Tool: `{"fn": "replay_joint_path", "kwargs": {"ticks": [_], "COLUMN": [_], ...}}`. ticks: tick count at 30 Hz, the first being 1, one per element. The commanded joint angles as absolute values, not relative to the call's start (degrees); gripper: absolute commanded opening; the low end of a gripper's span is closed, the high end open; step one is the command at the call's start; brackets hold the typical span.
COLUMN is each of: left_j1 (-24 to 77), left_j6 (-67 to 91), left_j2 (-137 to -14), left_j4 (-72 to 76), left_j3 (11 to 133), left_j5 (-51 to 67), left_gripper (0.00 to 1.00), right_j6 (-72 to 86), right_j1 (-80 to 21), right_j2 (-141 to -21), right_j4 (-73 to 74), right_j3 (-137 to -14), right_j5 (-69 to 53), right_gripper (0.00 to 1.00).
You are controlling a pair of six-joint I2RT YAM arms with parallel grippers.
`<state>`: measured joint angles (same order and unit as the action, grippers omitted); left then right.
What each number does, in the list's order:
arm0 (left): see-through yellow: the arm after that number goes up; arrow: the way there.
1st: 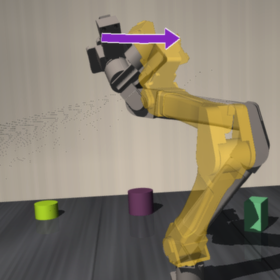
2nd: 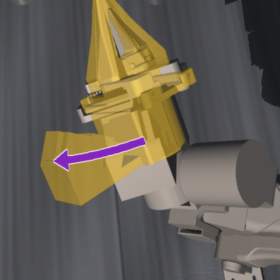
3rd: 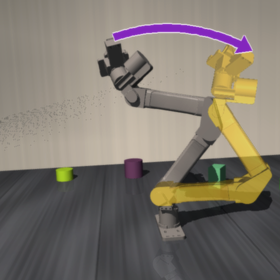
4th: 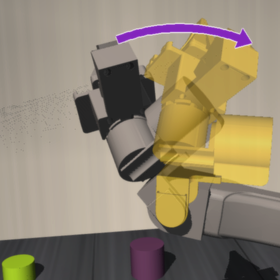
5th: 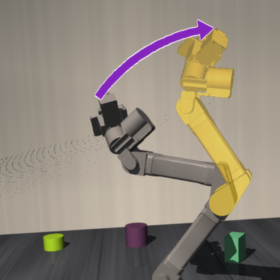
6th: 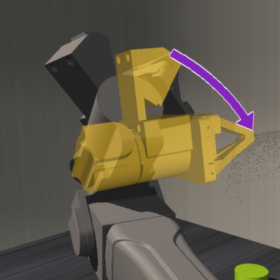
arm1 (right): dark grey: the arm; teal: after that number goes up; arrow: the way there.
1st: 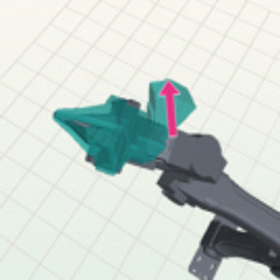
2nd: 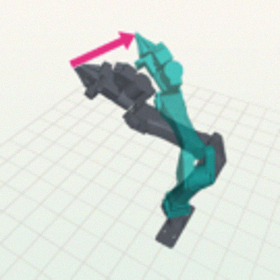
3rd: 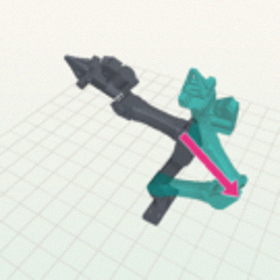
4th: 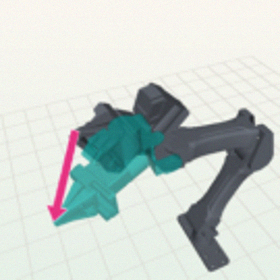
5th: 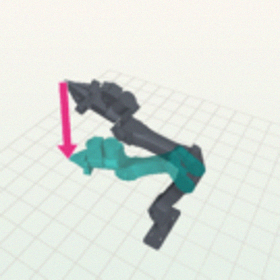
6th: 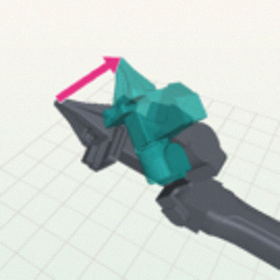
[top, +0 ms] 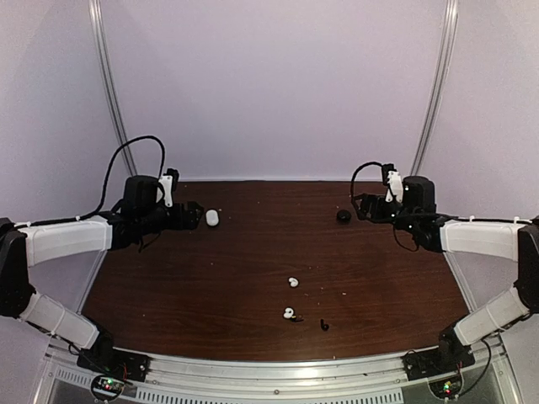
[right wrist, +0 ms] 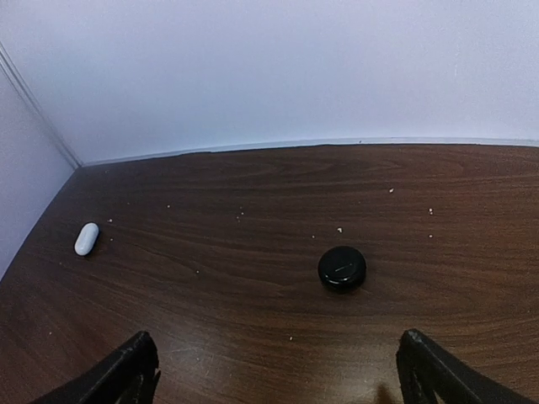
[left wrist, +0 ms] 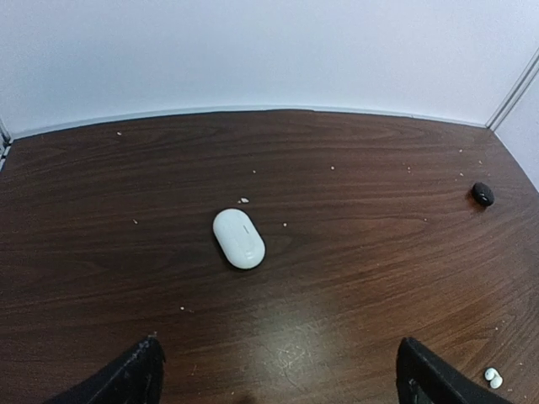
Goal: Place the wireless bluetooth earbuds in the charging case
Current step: Pick up the charging case from the corner of the board.
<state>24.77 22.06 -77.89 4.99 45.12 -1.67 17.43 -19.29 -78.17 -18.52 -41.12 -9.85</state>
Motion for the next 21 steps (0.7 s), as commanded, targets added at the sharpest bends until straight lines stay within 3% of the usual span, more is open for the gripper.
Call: {"fn": "replay_joint_path", "kwargs": {"ticks": [1,21], "left_j1": [25.6,26.0], "left_j6": [22.0,16.5], "left_j2": [-77.5,-75.5], "left_j4": [10.5,16.8], "left_j3": [45.6,44.6], "left_j5": [-7.1,4.3], "left_gripper": [0.98,0.98], "right_j6": [15.1,5.2], "right_j1": [-19.9,-13.9], "right_j2": [-80.2,-111.8], "right_j4": [-15.7,1.7], "right_j3": [-44.5,-72.5], "right_j5": [-7.6,-15.3], "right_gripper": [1.00,1.00]}}
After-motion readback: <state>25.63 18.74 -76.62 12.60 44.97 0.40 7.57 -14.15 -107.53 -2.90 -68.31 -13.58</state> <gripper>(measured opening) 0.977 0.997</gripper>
